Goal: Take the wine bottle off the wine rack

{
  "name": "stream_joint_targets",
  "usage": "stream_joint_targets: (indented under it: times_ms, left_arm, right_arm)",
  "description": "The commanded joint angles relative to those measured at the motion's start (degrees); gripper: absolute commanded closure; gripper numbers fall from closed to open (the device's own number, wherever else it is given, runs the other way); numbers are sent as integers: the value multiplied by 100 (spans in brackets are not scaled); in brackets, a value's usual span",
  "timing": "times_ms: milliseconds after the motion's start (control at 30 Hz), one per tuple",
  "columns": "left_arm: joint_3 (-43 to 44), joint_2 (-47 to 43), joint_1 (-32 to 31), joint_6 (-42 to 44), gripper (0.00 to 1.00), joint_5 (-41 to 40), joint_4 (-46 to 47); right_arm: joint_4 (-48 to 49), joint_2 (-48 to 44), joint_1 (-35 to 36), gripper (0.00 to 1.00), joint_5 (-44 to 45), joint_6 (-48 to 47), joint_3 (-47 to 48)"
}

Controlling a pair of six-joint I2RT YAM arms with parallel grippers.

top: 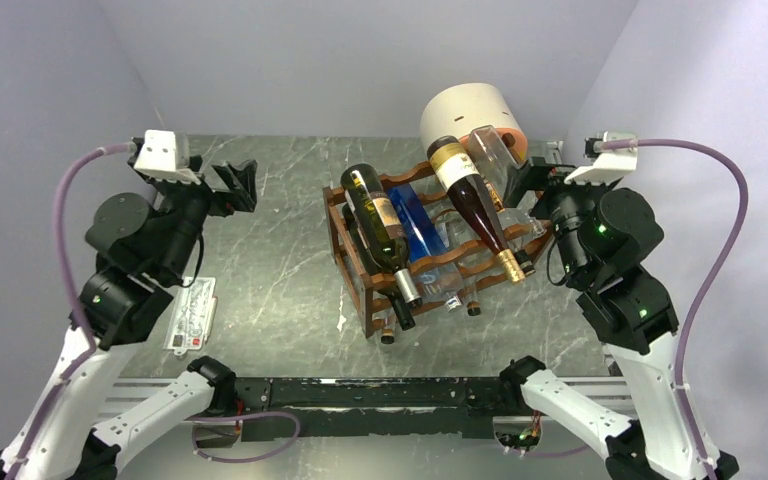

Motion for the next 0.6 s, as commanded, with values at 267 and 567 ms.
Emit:
stream_joint_targets:
  times_ms: [267, 567]
  left_arm:
    - [-1497, 323, 1433, -479, 6, 539, 1269]
    - [-2157, 314, 1971, -503, 6, 1292, 1941]
  right_arm:
    - [-499, -807, -969, 0, -303, 659, -415]
    - [-1169, -867, -1351, 0, -1060, 1232, -231]
